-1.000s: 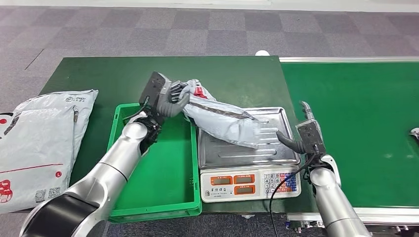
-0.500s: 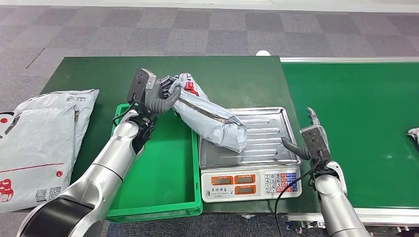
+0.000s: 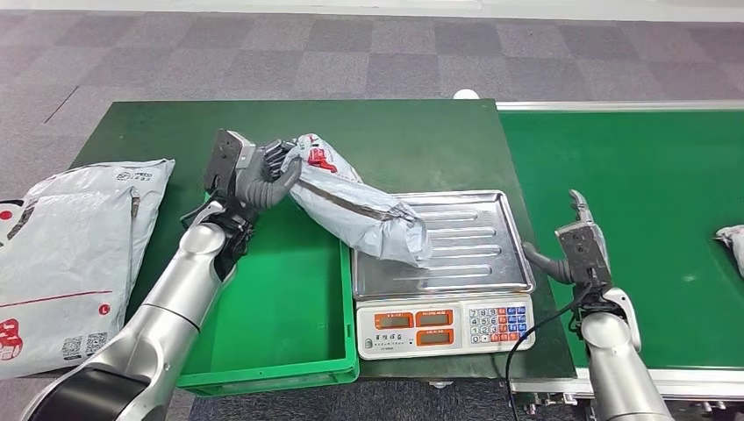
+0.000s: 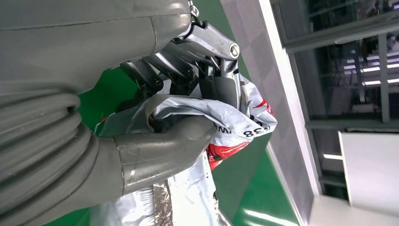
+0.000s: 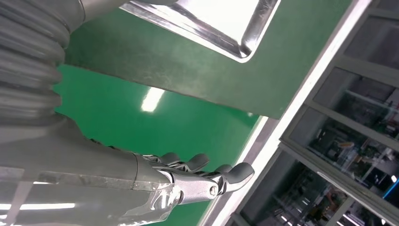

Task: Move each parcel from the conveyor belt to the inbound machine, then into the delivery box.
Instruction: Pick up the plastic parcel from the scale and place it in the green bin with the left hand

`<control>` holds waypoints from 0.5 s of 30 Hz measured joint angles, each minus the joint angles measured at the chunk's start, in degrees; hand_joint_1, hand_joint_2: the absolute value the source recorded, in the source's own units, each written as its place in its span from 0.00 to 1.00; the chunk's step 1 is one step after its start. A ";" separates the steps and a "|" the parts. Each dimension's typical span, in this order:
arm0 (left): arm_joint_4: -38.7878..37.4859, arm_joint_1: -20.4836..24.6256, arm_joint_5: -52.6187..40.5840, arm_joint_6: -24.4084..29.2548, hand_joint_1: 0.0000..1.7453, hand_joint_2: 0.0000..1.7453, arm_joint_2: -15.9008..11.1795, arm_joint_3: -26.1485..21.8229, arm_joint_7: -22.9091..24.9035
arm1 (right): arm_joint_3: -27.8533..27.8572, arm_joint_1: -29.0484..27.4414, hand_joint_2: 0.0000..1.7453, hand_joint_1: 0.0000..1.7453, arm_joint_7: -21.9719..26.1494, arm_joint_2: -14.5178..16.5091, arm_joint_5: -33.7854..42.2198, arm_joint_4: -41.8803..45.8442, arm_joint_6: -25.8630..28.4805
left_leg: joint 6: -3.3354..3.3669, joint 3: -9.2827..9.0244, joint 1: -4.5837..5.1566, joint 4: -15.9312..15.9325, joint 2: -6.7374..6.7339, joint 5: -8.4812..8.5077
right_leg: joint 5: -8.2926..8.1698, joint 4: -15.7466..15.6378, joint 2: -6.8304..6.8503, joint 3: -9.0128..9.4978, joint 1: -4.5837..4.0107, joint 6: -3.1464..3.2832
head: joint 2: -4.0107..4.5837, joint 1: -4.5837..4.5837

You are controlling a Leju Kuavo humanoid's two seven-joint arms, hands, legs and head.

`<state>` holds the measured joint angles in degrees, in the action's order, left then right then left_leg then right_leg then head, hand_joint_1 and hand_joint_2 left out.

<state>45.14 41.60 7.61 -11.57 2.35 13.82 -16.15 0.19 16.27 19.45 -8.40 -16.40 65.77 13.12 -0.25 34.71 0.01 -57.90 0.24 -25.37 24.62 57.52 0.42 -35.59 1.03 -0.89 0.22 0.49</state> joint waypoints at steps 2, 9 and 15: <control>1.70 -1.25 1.30 -1.04 1.00 1.00 -1.42 -0.59 0.73 | 0.04 0.18 1.00 0.00 0.00 -0.20 0.01 -0.03 -0.42 | -0.01 0.00 0.00 0.01 -0.01 -0.01 | 0.00 0.00 -0.04 -0.01 0.00 0.00 | 0.00 0.00; 3.15 -1.37 4.49 -3.77 1.00 1.00 -6.82 -3.93 2.49 | 0.05 2.14 1.00 0.00 0.33 -1.48 0.90 -0.84 -1.36 | -0.04 -0.03 -0.04 0.01 -0.06 0.02 | 0.00 0.01 -0.03 -0.04 -0.04 0.01 | 0.00 0.00; 3.87 -1.68 10.26 -9.65 1.00 1.00 -11.09 -6.50 5.09 | 0.05 1.63 1.00 0.00 1.03 -3.19 2.94 -0.81 -2.26 | -0.04 0.00 -0.04 0.01 -0.10 -0.01 | 0.01 0.02 -0.11 -0.04 -0.03 0.01 | 0.00 0.00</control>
<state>49.01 39.93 17.86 -21.22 -8.74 7.32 -11.06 0.24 17.90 20.48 -11.58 -13.46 64.96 10.86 -0.29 34.70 -0.03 -57.89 0.15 -25.38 24.63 57.54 0.31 -35.63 1.00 -0.87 0.22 0.48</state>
